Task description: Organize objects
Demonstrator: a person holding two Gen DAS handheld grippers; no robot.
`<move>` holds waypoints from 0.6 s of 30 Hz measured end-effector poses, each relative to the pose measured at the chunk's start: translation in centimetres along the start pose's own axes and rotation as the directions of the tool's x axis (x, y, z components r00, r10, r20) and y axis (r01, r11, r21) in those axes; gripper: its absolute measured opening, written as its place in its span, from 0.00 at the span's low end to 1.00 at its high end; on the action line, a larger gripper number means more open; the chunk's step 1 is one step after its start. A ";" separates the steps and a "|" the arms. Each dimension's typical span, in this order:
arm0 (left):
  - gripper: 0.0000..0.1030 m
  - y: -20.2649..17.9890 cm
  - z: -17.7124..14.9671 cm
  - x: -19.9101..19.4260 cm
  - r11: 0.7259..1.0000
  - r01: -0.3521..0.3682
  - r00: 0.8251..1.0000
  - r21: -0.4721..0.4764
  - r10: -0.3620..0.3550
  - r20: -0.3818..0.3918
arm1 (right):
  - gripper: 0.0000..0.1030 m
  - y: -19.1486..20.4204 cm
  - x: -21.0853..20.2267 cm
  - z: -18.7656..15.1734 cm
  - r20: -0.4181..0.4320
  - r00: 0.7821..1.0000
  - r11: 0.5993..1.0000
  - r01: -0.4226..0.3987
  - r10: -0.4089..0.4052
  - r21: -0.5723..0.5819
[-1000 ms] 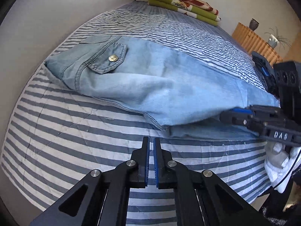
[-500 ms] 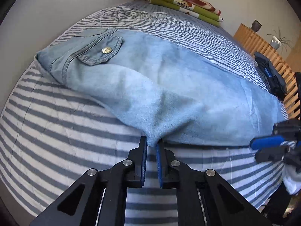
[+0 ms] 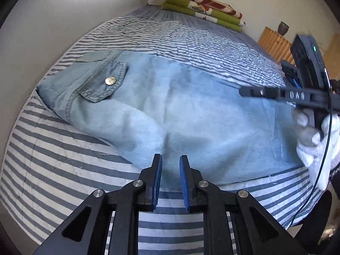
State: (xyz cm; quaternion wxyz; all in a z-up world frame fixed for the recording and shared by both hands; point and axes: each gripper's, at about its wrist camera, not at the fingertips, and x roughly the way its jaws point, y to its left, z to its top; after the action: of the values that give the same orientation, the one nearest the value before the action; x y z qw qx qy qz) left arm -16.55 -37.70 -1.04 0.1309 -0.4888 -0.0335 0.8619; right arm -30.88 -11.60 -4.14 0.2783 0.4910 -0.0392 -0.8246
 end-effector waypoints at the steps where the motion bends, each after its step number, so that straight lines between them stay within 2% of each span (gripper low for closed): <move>1: 0.18 0.0 -0.3 0.9 1.000 0.007 1.000 -0.005 -0.007 -0.021 | 0.26 0.0 0.5 1.0 0.001 1.000 1.000 -0.007 0.007 0.005; 4: 0.18 0.2 -2.0 3.6 1.000 0.004 0.995 -0.018 -0.006 -0.095 | 0.28 0.9 2.9 3.1 -0.030 0.996 0.996 -0.089 0.089 -0.007; 7: 0.17 0.5 -3.0 3.8 0.999 0.029 0.997 -0.041 -0.032 -0.075 | 0.28 2.6 6.7 4.4 -0.051 0.993 0.993 -0.111 0.109 -0.032; 8: 0.17 0.6 -3.1 3.7 0.998 0.036 0.996 -0.048 -0.039 -0.074 | 0.28 2.9 8.0 4.7 -0.063 0.993 0.994 -0.101 0.099 -0.038; 9: 0.17 0.7 -3.1 3.7 0.998 0.039 0.996 -0.047 -0.043 -0.077 | 0.27 2.8 9.3 5.0 -0.065 0.997 0.998 -0.052 0.050 -0.044; 10: 0.17 0.7 -3.1 3.8 0.998 0.040 0.996 -0.042 -0.044 -0.082 | 0.27 2.3 11.0 5.4 -0.077 0.996 0.999 0.039 -0.041 -0.030; 11: 0.18 0.7 -3.0 3.7 0.999 0.036 0.995 -0.036 -0.040 -0.088 | 0.27 1.3 11.9 5.6 -0.097 0.992 0.997 0.081 -0.081 -0.001; 12: 0.18 0.7 -2.9 3.5 0.999 0.027 0.996 -0.033 -0.030 -0.088 | 0.24 0.4 12.4 5.8 -0.107 0.992 0.997 0.075 -0.071 0.037; 15: 0.18 0.3 -2.5 2.1 1.000 0.003 0.999 -0.026 -0.004 -0.050 | 0.24 -0.9 9.4 5.6 -0.053 0.999 0.994 0.014 -0.009 0.107; 18: 0.19 -1.1 -1.9 0.5 1.000 -0.006 1.000 -0.006 0.006 -0.005 | 0.25 -1.6 3.6 2.9 0.027 0.998 0.991 -0.063 0.061 0.114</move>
State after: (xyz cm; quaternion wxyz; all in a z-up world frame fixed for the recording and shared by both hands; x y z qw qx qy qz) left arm -14.99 -36.60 -2.27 0.1270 -0.4914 -0.0346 0.8609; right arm -35.28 -12.59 -6.02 0.2747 0.4952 -0.1049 -0.8175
